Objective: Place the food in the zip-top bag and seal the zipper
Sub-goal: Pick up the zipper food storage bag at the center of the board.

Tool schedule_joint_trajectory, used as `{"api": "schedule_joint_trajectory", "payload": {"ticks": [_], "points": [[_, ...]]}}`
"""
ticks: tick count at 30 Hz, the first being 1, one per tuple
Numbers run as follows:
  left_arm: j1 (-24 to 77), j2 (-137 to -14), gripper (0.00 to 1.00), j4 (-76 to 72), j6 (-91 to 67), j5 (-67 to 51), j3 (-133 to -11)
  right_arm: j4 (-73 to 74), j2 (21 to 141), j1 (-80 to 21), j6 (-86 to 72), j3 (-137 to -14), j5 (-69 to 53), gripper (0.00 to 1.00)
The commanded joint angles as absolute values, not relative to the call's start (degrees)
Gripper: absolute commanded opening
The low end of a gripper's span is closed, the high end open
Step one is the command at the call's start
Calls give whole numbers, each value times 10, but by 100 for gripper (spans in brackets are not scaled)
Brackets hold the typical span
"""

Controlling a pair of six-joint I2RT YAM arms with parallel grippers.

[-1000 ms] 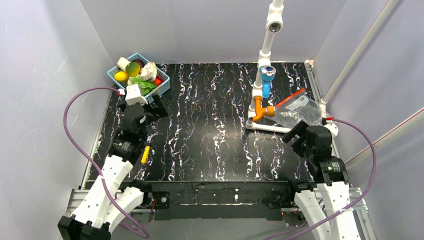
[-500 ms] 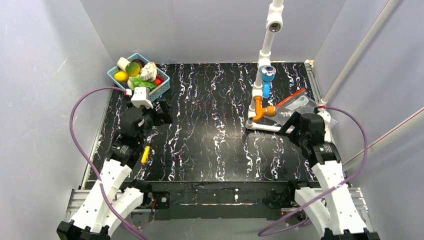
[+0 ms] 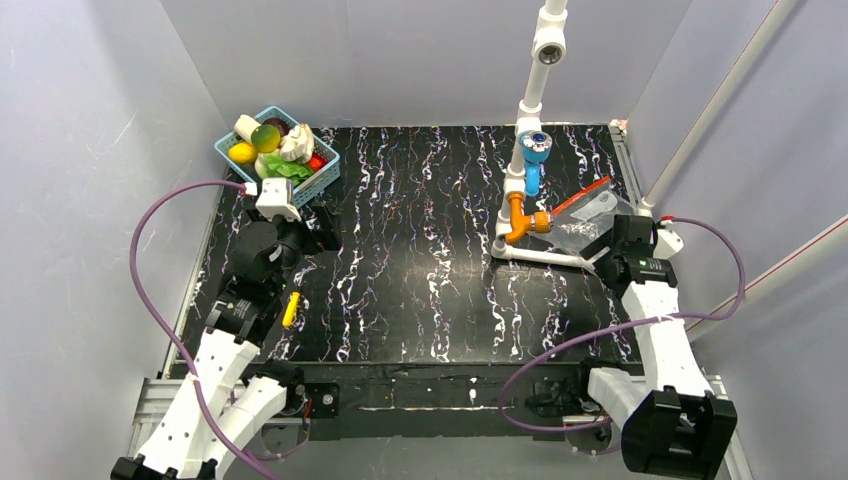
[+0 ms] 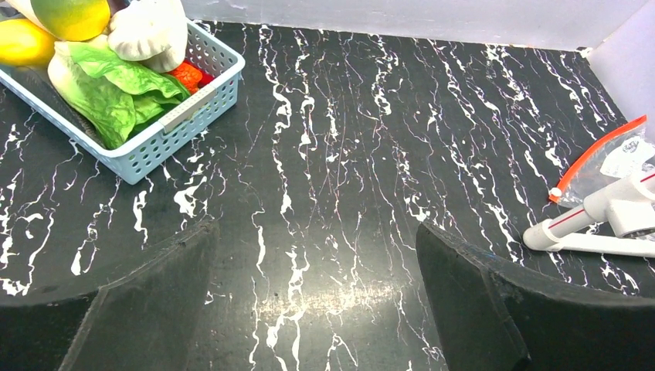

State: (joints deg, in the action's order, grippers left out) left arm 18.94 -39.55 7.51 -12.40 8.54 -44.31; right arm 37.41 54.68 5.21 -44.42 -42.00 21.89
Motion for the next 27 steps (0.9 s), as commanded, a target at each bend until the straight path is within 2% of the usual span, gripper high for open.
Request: {"api": "schedule_joint_trajectory", "payload": {"ticks": [1, 6, 10, 14, 16, 24, 27], "points": [[192, -391, 99, 75, -112, 93, -445, 320, 587, 79, -446, -455, 217, 100], [202, -392, 99, 76, -102, 94, -444, 337, 718, 116, -492, -506, 200, 100], [208, -394, 99, 79, -97, 100, -445, 335, 784, 116, -515, -520, 195, 85], [214, -393, 99, 81, -94, 107, -443, 338, 805, 116, -508, -524, 201, 76], [215, -393, 99, 80, -93, 109, -443, 326, 798, 116, -500, -511, 197, 65], [216, -396, 99, 82, -93, 111, -445, 317, 746, 115, -468, -477, 196, 2], [217, -395, 100, 82, -93, 112, -443, 361, 723, 106, -462, -488, 207, 1]]}}
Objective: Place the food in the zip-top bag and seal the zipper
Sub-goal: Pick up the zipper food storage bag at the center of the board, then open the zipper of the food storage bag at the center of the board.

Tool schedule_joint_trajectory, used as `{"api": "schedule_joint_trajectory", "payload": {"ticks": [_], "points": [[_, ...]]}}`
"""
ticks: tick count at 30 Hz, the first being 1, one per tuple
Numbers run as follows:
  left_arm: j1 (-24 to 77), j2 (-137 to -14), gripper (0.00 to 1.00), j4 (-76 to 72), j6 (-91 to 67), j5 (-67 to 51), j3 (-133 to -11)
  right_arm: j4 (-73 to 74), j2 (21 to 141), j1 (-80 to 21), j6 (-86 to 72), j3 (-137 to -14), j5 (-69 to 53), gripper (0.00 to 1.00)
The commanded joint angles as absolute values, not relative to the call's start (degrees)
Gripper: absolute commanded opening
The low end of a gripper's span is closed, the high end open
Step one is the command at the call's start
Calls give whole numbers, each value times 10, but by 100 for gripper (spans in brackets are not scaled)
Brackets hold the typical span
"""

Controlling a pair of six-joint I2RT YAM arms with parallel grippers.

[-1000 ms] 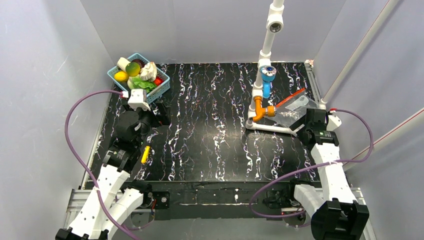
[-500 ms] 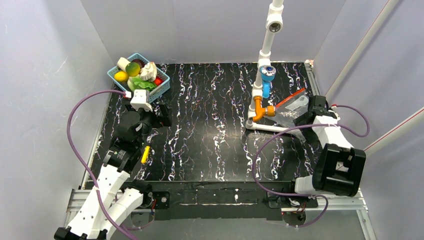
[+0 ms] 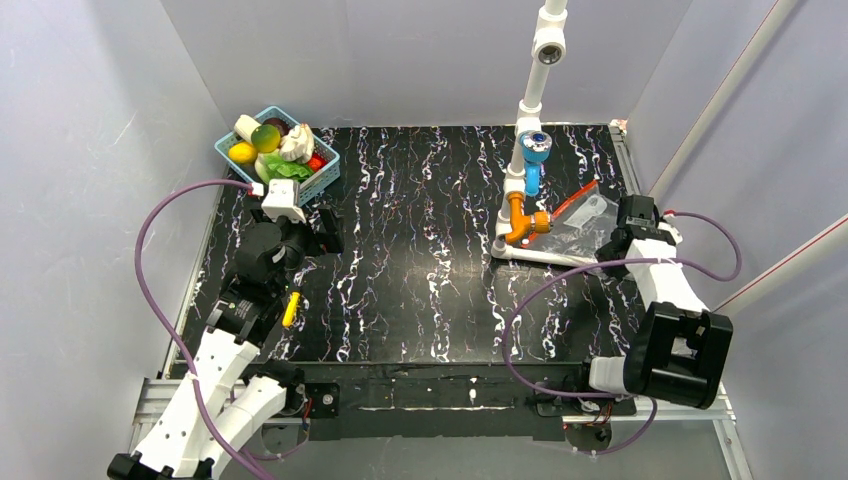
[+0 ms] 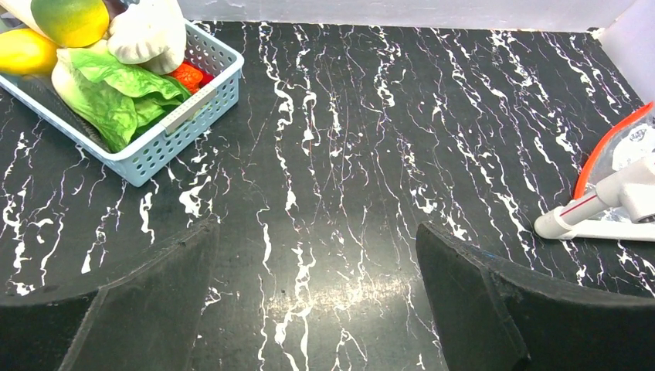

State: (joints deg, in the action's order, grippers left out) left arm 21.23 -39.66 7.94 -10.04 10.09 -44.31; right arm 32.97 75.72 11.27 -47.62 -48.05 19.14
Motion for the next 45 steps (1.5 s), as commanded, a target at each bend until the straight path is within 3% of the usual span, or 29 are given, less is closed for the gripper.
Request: {"api": "schedule_joint_trajectory", "payload": {"ticks": [1, 5, 9, 17, 23, 27, 31, 36, 41, 45], "points": [[218, -396, 100, 82, -93, 112, -444, 378, 712, 97, -462, -491, 218, 1], [220, -401, 100, 83, -93, 111, -445, 470, 660, 50, -475, -505, 275, 1], [226, -403, 99, 84, -93, 115, -445, 549, 605, 22, -484, -518, 255, 1], [239, -410, 99, 95, -98, 131, -448, 562, 479, -76, -435, -479, 105, 1], [250, -421, 100, 106, -118, 151, -449, 578, 458, -163, -415, -452, -3, 1], [255, -450, 99, 181, -190, 142, -486, 505, 406, -220, -430, -393, -79, 1], [254, -430, 99, 255, -303, 43, -475, 393, 374, -262, -457, -333, -160, 1], [254, -374, 100, 311, -443, -93, -398, 290, 391, -374, -494, -298, -156, 1], [254, -309, 99, 312, -533, -189, -328, 92, 474, -482, -486, -269, -143, 1], [254, -302, 99, 398, -516, -210, -385, -19, 600, -511, -507, -305, -164, 1]]}}
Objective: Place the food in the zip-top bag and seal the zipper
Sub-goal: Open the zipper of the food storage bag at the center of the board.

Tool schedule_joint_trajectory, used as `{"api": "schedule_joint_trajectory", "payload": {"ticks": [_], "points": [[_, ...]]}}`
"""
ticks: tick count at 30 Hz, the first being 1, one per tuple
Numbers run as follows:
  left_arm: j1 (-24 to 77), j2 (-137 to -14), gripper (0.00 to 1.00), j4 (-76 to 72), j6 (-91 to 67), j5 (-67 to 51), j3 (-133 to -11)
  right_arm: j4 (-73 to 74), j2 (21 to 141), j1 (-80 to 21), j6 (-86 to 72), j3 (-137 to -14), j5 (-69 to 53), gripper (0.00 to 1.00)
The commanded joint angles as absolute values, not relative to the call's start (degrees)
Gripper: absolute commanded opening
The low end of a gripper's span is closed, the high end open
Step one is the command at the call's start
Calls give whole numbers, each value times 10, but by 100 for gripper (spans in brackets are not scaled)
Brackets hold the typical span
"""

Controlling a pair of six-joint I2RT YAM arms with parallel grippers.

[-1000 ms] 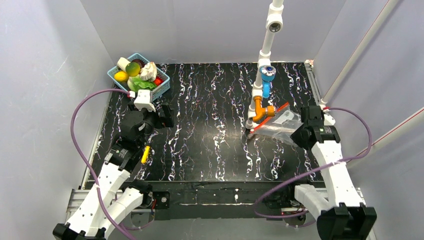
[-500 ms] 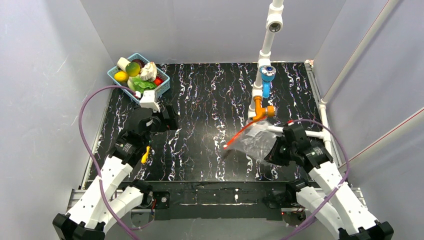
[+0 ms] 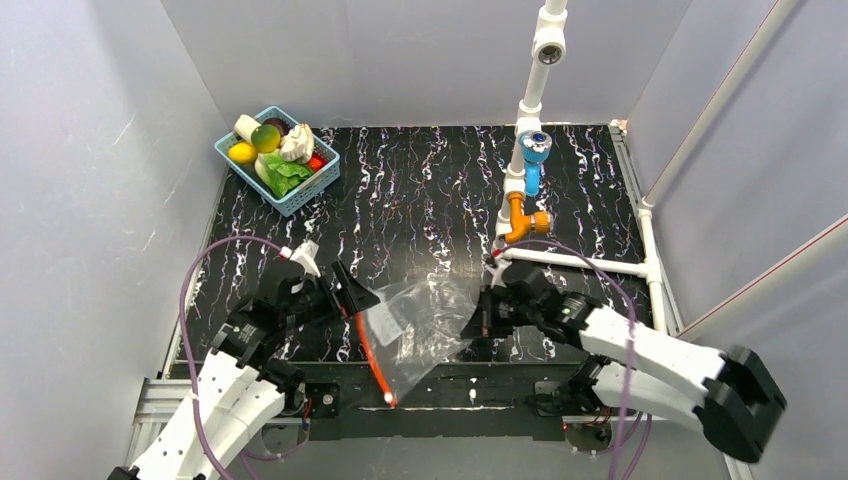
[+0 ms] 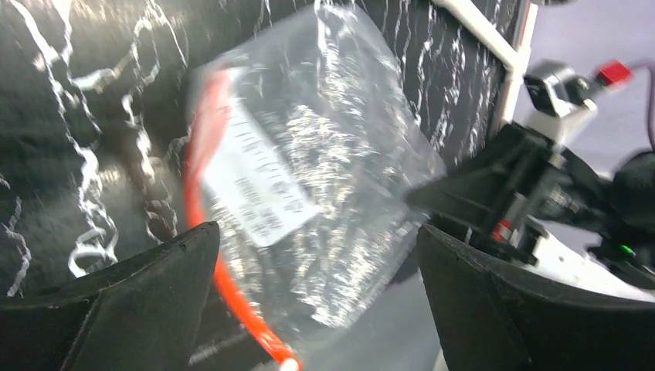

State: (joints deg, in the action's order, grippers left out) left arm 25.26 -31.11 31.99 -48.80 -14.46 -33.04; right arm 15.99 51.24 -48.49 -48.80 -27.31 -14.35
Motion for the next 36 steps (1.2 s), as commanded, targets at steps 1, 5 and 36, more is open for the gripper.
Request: {"api": "schedule_joint_trajectory", "payload": {"ticks": [1, 5, 36], "points": [[254, -306, 99, 434, -499, -196, -412, -30, 625, -522, -506, -318, -151, 1], [254, -337, 100, 551, -442, -116, -503, -98, 679, -531, -509, -326, -131, 1], [253, -478, 46, 336, -391, 67, -400, -97, 550, -529, -543, -254, -46, 1]]}}
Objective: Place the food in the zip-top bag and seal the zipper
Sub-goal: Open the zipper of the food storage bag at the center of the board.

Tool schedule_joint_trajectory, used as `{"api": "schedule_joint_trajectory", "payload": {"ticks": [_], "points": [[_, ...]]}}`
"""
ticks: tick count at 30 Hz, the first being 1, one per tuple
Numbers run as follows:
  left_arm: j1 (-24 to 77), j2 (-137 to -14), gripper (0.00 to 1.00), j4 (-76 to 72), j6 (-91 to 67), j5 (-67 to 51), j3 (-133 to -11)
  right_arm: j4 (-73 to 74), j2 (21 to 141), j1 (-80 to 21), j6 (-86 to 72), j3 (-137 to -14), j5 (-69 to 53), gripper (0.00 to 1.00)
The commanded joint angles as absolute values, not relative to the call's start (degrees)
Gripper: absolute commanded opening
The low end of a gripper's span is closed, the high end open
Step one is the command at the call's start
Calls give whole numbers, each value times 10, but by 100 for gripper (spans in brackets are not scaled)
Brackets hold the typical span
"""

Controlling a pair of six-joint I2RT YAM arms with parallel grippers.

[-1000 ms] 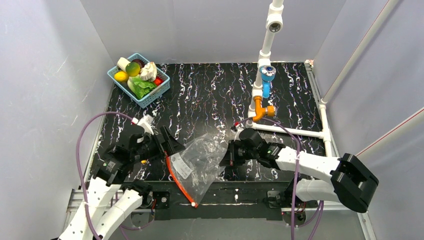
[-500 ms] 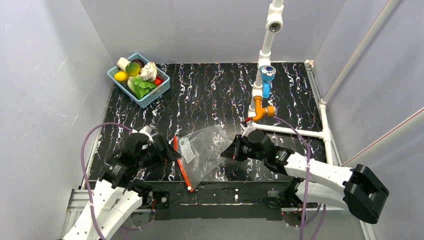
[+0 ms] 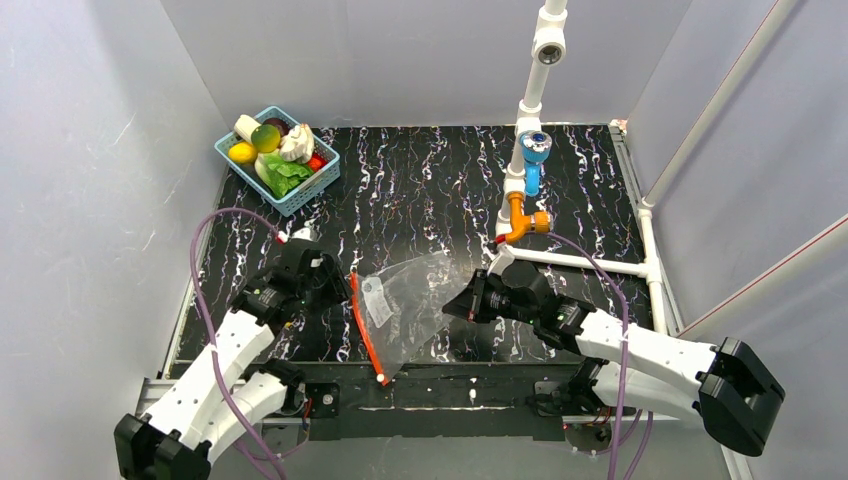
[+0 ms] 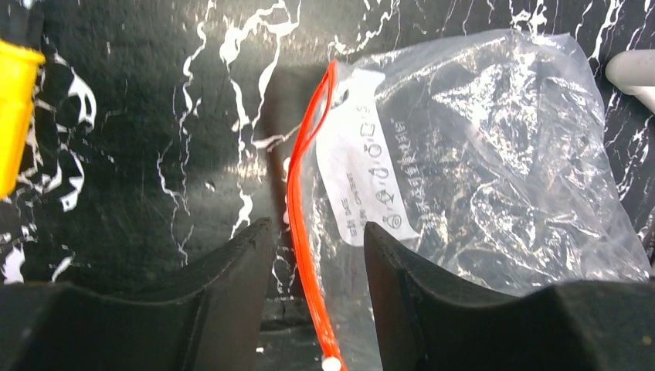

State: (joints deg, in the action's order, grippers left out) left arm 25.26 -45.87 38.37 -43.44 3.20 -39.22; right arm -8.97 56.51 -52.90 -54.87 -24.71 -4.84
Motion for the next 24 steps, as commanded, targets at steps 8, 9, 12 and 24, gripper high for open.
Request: {"api": "schedule_joint_trajectory", "payload": {"ticks": [8, 9, 12, 24], "points": [[253, -600, 50, 283, -320, 26, -428, -94, 560, -529, -541, -262, -57, 1], [253, -617, 49, 282, -314, 28, -433, -94, 560, -529, -541, -263, -57, 1], [253, -648, 46, 271, -306, 30, -443, -93, 556, -529, -539, -262, -56, 1], [254, -679, 29, 232, -309, 6, -433, -96, 564, -529, -540, -262, -58, 1]]}}
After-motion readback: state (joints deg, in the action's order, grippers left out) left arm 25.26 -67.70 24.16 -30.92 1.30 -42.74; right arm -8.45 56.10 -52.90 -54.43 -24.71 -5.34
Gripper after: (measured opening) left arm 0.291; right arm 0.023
